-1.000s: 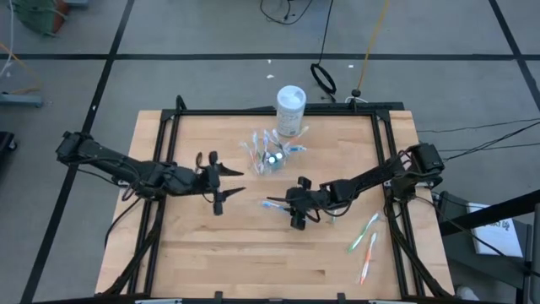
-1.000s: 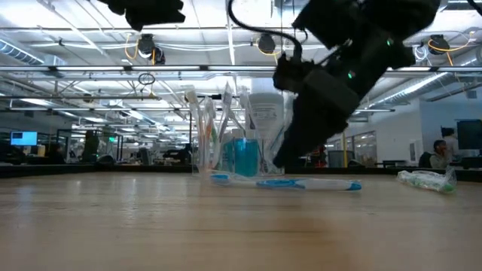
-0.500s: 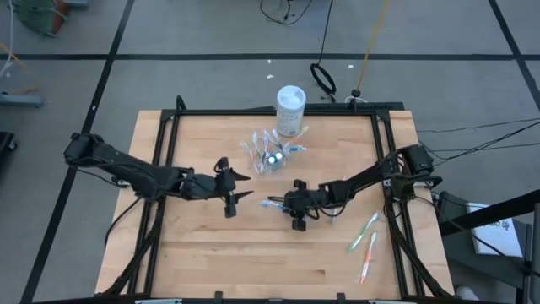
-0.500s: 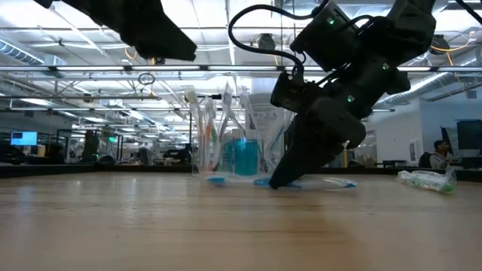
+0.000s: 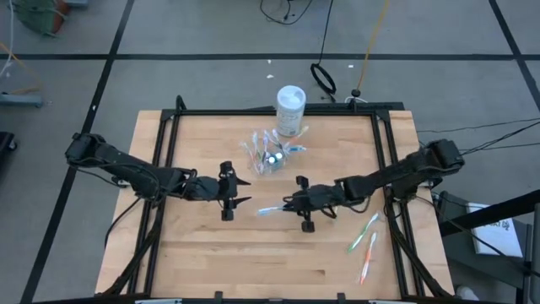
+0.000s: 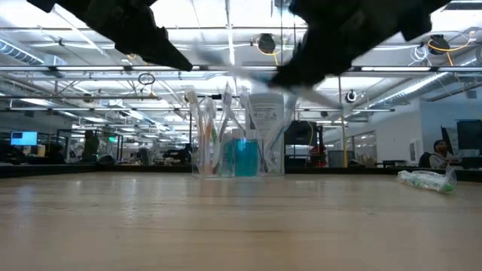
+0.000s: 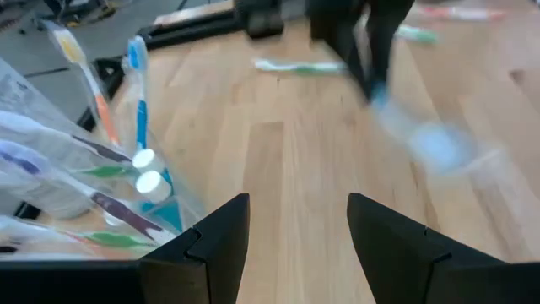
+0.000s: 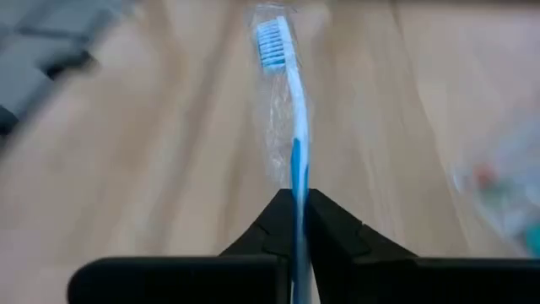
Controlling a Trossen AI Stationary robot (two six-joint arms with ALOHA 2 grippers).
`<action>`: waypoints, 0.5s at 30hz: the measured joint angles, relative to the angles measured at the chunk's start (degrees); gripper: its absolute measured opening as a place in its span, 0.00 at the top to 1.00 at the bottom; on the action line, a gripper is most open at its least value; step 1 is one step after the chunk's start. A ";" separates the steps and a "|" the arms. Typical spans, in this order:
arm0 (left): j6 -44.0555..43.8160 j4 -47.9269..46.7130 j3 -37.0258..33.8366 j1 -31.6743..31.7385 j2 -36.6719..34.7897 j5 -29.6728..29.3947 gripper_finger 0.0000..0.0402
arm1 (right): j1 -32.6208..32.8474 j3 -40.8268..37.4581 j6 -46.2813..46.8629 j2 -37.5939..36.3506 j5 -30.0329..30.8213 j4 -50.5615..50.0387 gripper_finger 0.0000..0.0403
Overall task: Pick & Place toothbrushing station
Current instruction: Put the blue toothbrush into the transparent organizer
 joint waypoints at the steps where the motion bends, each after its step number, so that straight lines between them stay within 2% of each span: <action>1: 0.07 -0.26 0.00 0.01 0.33 0.25 0.48 | 0.70 0.02 -0.96 -0.57 0.00 1.48 0.97; 6: 4.09 1.43 0.00 -0.04 0.61 5.76 0.48 | 3.14 0.02 -5.91 -0.84 0.18 9.57 0.94; 9: 7.72 7.12 0.00 -0.39 0.99 8.74 0.48 | 3.18 0.04 -7.62 -0.39 1.10 13.46 0.95; 11: 10.44 13.38 0.13 -0.47 1.93 10.89 0.48 | 2.66 0.04 -8.94 -0.34 3.75 15.69 0.97; 15: 15.77 21.93 -0.01 -0.54 4.06 12.67 0.48 | 0.77 0.05 -10.41 -0.44 5.41 19.37 0.97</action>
